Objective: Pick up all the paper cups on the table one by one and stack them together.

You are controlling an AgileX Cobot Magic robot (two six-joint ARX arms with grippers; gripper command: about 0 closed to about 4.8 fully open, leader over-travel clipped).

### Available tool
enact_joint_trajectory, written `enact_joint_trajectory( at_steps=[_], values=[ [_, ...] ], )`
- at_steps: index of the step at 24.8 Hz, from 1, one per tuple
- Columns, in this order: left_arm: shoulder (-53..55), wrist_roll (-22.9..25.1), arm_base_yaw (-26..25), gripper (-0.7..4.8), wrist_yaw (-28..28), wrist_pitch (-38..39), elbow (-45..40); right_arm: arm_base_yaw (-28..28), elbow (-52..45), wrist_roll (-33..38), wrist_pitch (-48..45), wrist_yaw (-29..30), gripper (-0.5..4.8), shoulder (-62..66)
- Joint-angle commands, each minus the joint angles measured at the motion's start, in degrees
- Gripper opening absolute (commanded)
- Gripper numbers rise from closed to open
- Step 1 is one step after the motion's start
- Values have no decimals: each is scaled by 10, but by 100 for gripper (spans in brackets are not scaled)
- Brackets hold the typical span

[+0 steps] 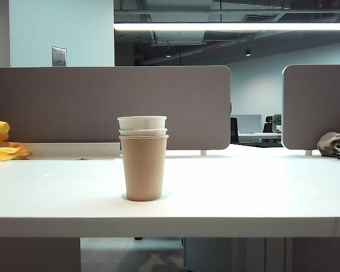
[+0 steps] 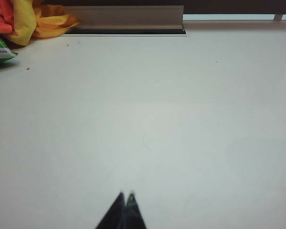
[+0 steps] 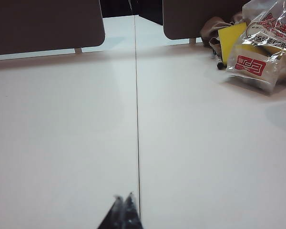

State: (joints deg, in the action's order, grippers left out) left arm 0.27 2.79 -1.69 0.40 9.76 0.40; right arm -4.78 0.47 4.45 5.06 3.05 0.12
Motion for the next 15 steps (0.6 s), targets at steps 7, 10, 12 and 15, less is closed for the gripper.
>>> enact_joint_trajectory(
  at_steps=[7,10,12,15],
  values=[
    [0,0,0,-5,-2,-5,0,0,-2,-2,-6,-1,-6,0],
    [0,0,1,-5,-2,-4,0,9,-2,-2,-6,-2,-5,0],
    [0,0,1,-5,-2,-4,0,22,-2,-2,-6,-2,-5,0],
    [0,0,1,-5,-2,-4,0,45,-2,-2,-6,-1,-5,0]
  ],
)
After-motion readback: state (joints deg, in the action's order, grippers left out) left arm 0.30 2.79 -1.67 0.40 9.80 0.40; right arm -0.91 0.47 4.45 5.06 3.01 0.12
